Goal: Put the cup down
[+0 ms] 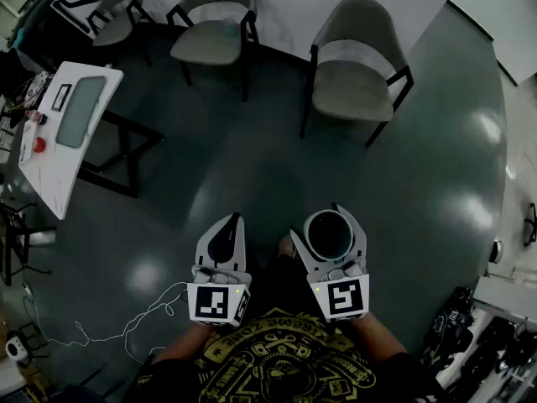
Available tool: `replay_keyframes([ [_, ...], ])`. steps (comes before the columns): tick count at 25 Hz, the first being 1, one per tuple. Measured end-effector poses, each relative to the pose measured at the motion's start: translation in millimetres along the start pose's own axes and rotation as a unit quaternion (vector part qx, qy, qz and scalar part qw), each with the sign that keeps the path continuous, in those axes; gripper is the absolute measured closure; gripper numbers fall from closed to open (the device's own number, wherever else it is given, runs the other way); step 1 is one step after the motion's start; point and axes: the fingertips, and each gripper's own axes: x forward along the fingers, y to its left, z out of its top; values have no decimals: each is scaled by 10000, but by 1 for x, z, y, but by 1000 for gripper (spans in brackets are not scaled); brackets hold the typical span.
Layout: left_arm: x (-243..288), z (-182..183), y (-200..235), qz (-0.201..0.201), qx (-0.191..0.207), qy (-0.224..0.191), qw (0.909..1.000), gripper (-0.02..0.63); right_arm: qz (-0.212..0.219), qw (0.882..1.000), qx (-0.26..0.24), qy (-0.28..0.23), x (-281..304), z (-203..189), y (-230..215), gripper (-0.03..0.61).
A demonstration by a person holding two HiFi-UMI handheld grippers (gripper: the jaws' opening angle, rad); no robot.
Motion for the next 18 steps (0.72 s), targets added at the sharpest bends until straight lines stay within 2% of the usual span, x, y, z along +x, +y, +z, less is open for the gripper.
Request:
replay_keyframes([
  [18, -17, 1, 7, 123, -46, -58, 9999, 603, 211, 9996, 100, -155, -2, 12, 19, 218],
])
